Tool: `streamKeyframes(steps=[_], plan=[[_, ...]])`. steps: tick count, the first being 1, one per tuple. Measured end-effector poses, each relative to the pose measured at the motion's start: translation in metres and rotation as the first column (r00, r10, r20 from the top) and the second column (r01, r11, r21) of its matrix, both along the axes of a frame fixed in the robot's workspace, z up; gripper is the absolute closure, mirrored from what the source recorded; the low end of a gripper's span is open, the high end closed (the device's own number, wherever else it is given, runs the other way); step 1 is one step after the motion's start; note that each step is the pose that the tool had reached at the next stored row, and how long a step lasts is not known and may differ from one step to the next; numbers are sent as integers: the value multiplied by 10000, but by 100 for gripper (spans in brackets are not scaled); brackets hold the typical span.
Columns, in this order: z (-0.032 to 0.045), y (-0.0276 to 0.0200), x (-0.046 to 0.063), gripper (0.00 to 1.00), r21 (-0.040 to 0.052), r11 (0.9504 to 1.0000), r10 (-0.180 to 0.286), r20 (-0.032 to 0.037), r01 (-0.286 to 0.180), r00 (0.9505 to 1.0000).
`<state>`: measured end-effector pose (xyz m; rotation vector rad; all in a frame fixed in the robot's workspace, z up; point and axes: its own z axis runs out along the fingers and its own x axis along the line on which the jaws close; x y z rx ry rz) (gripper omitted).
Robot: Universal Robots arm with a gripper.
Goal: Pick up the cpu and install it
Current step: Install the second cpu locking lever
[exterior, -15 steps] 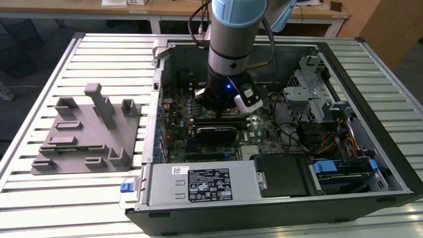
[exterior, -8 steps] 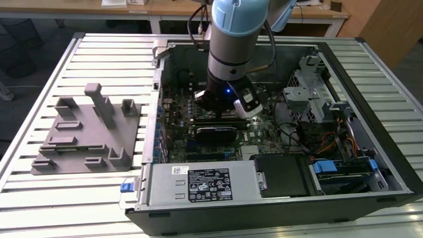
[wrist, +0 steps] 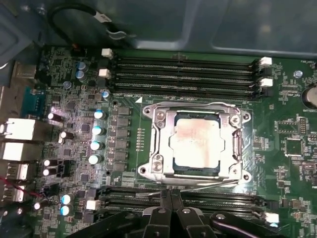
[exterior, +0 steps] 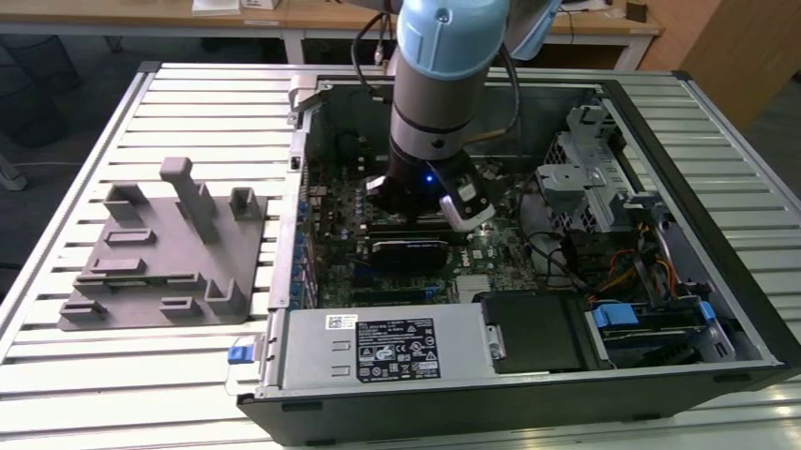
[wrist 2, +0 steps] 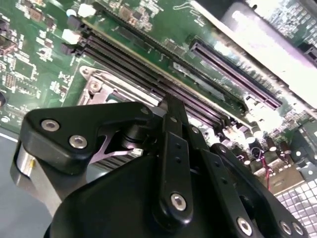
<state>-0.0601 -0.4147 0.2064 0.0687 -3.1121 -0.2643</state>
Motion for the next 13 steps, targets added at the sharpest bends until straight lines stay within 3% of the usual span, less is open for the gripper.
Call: streamKeyframes(steps=[7, 13], plan=[[-15, -5, -68, 89, 71, 10000, 0, 0, 0, 10000], [-27, -5, -122, 89, 75, 10000, 0, 0, 0, 10000]])
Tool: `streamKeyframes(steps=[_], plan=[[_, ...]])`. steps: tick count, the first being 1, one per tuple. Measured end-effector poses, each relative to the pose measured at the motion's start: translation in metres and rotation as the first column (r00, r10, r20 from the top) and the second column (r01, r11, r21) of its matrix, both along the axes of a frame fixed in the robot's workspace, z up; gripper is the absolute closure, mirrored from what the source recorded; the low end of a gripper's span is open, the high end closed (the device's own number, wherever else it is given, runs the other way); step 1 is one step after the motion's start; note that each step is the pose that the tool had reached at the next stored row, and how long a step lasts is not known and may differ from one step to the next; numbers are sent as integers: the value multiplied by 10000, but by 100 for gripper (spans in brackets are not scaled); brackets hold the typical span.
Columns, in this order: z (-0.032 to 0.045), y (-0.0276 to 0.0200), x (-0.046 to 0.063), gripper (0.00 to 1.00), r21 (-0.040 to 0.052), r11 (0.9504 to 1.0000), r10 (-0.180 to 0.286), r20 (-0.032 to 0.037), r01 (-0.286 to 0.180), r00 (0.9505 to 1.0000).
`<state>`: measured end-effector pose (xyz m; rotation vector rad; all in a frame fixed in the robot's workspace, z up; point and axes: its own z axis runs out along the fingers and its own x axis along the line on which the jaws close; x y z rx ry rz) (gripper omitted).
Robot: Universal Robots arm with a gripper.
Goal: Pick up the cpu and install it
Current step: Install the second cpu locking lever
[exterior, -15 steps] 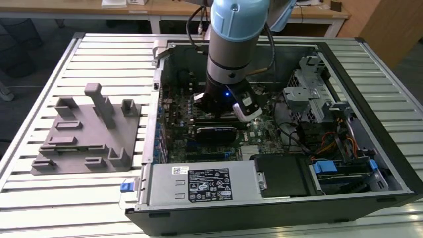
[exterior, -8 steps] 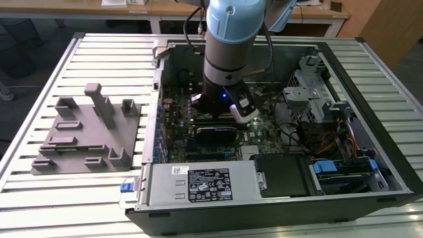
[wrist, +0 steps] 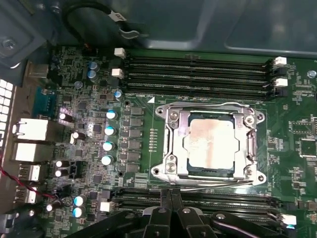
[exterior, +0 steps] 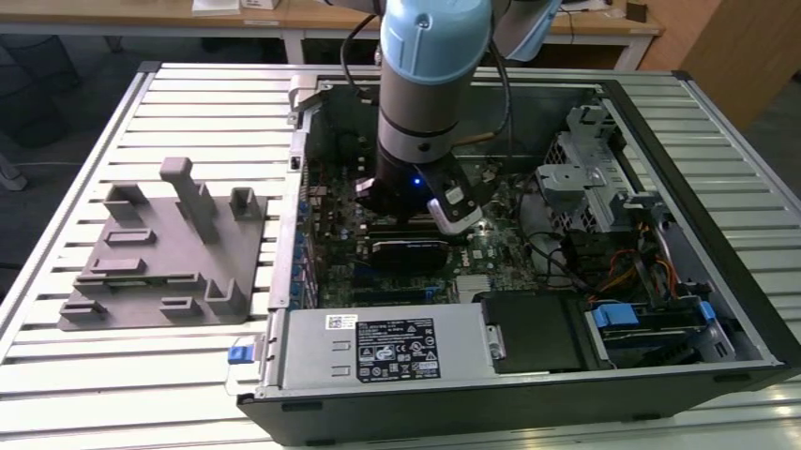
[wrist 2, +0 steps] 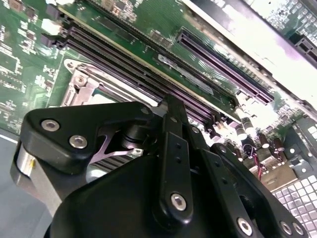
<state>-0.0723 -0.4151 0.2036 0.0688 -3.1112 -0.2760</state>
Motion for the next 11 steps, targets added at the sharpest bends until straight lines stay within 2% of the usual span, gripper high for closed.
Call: streamKeyframes(steps=[11], plan=[[-49, 0, -40, 89, 26, 10000, 0, 0, 0, 10000]])
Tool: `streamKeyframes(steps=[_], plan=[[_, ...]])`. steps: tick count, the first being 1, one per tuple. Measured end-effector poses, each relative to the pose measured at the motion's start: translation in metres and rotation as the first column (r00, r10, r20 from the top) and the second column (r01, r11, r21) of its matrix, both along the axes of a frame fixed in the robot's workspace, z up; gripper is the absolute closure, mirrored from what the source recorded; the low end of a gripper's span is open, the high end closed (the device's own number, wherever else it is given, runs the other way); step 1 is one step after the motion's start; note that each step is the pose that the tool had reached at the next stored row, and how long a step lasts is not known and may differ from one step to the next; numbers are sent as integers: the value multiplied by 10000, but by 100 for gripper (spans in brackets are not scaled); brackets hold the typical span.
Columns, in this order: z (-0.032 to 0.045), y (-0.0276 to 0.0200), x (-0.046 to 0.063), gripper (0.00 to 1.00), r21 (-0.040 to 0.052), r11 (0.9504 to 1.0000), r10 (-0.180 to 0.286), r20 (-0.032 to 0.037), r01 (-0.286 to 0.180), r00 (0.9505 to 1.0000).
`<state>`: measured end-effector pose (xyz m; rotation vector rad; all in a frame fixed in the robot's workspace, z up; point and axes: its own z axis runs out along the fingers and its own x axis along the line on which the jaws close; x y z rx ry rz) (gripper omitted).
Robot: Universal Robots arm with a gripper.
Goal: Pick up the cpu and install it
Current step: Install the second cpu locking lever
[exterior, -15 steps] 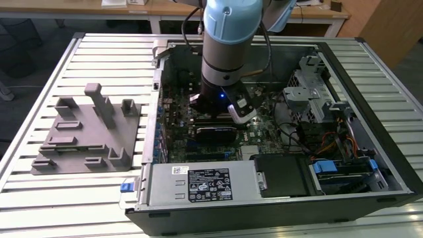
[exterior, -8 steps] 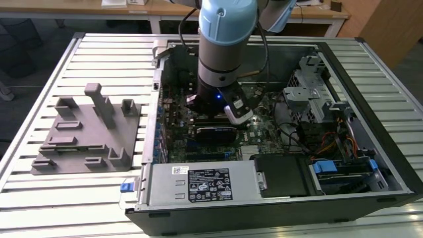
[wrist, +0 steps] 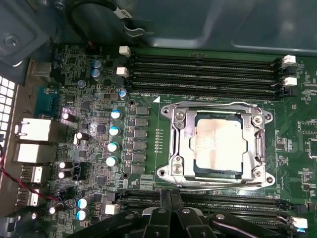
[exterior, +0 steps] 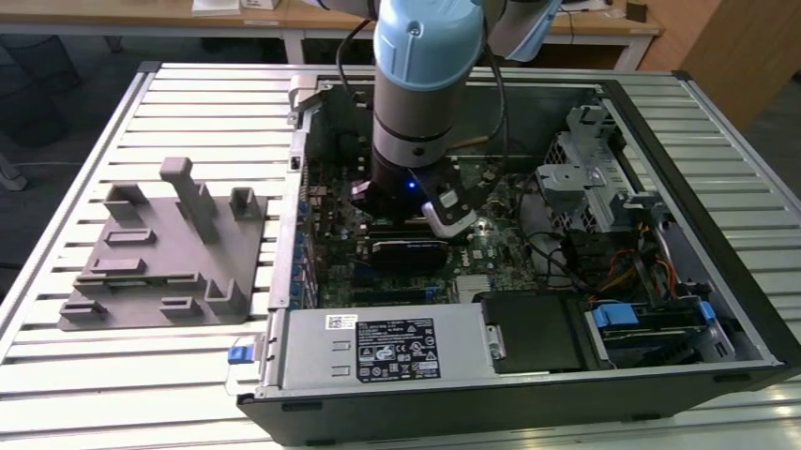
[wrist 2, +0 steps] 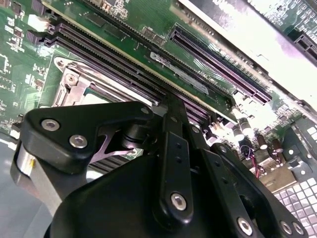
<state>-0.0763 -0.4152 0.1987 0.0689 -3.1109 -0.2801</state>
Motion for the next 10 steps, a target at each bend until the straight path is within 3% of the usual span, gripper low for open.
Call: streamKeyframes(steps=[10], plan=[[-28, 27, -40, 89, 5, 10000, -1, 1, 1, 10000]])
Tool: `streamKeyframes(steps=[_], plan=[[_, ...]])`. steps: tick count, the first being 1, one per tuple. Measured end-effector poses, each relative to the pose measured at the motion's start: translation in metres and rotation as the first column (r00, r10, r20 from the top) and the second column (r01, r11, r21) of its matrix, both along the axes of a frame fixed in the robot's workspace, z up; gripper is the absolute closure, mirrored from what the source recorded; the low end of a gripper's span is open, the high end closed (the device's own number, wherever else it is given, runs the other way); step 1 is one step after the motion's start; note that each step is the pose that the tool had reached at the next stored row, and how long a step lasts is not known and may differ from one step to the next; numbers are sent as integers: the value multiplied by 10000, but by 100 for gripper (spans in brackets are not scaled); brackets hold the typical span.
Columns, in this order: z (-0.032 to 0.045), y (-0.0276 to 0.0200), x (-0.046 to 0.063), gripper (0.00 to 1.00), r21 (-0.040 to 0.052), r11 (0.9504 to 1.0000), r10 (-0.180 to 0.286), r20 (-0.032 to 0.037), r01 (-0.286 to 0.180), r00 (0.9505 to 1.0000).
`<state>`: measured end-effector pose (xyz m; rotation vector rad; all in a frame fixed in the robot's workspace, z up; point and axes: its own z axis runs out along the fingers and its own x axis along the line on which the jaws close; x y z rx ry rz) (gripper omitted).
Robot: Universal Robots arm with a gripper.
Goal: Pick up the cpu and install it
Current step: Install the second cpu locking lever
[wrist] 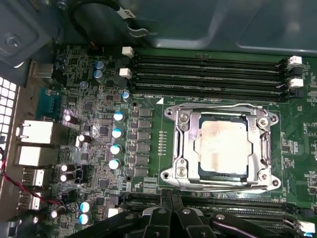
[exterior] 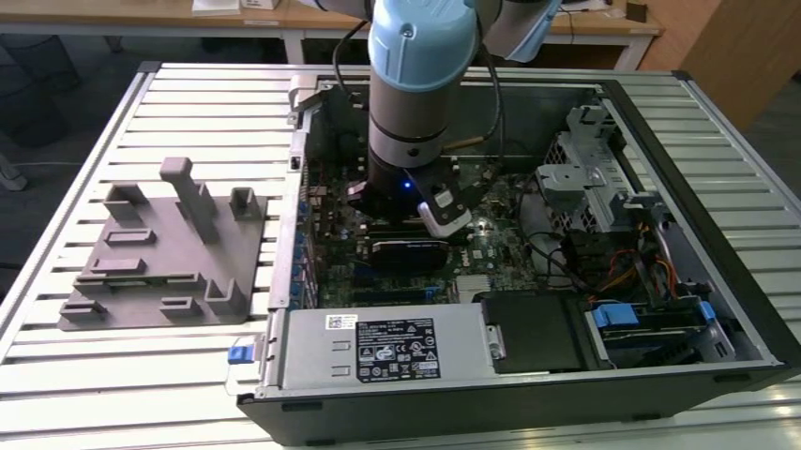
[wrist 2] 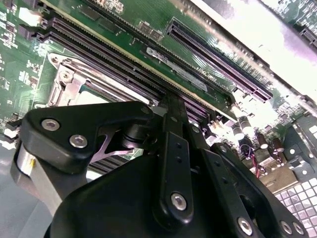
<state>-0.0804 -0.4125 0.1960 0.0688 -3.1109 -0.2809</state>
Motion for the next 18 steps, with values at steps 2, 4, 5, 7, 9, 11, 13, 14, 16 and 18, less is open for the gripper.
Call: streamKeyframes(steps=[2, 4, 5, 7, 9, 11, 13, 14, 16, 18], plan=[[-7, 10, -4, 89, 9, 10000, -1, 0, 1, 10000], [-14, 19, -4, 89, 16, 10000, 1, -1, -1, 10000], [-18, 23, -5, 89, 20, 10000, 1, -1, -1, 10000], [-27, 29, -6, 89, 18, 10000, 0, -4, 0, 10000], [-35, 34, -9, 89, 13, 10000, 0, -7, 0, 10000], [-44, 41, -11, 89, 17, 10000, 1, -5, -1, 10000], [-52, 48, -14, 89, 23, 10000, 1, -1, -1, 10000], [-53, 51, -17, 89, 23, 10000, 0, -1, 0, 10000], [-52, 54, -23, 89, 24, 10000, 1, -5, -1, 10000], [-48, 53, -29, 89, 40, 10000, 3, -9, -3, 10000]])
